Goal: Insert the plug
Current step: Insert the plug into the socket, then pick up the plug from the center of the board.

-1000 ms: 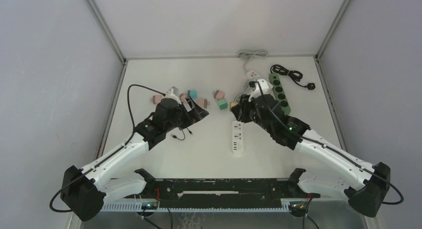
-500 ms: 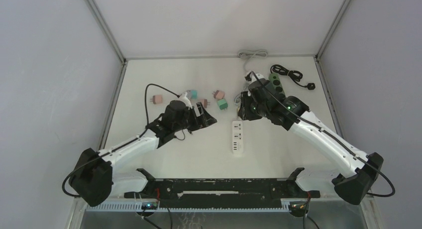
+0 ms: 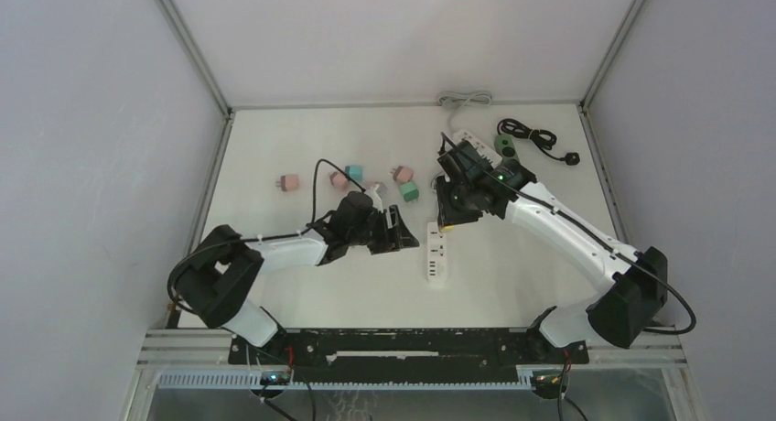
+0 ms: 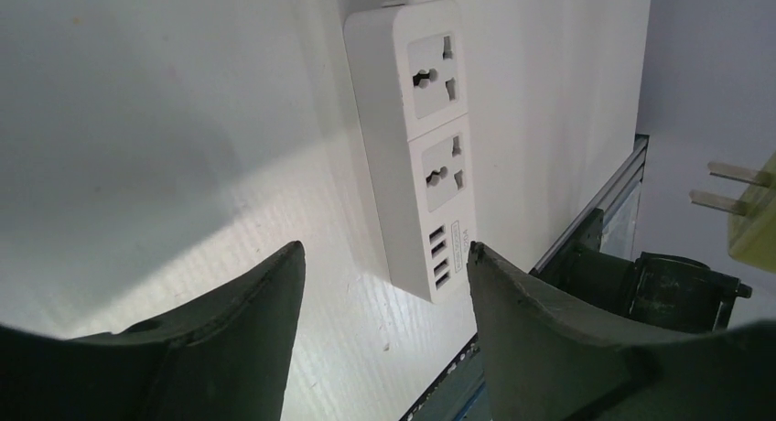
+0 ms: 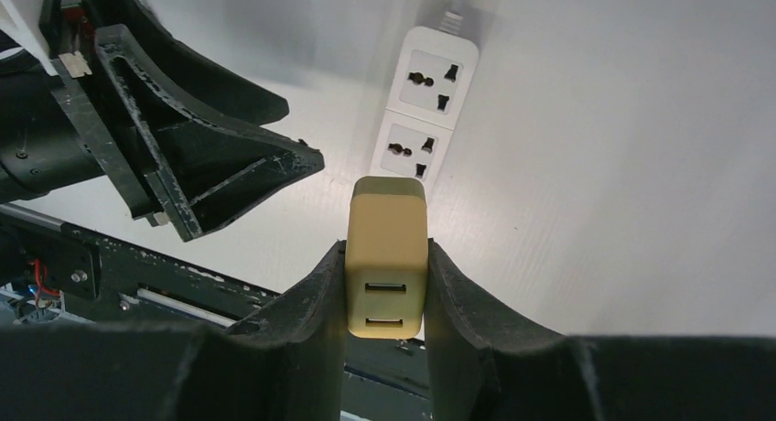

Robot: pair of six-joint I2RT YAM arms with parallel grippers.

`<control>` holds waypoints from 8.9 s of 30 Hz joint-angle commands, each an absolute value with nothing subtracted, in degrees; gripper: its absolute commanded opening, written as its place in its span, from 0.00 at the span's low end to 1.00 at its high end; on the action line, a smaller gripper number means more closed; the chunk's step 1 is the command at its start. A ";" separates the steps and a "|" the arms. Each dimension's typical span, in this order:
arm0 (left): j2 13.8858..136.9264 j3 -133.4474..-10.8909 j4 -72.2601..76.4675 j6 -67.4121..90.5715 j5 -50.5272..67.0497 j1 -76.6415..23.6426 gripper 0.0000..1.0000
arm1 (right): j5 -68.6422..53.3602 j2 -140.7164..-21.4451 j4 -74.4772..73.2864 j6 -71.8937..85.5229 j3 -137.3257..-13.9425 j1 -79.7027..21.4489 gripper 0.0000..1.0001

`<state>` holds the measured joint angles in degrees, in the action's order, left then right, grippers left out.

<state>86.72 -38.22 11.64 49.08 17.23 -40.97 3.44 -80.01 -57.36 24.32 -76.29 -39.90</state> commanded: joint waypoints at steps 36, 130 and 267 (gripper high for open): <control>108.97 -52.17 16.85 50.50 23.37 -43.07 0.45 | -1.76 -97.03 -48.70 20.98 -74.36 -32.01 0.00; 110.21 -50.86 17.03 54.60 22.60 -43.77 0.36 | 5.81 -109.76 -52.59 28.11 -75.97 -38.28 0.00; 119.44 -91.26 -32.07 37.01 -7.06 -13.38 0.42 | 18.13 -48.02 -31.44 19.73 -40.07 -31.03 1.00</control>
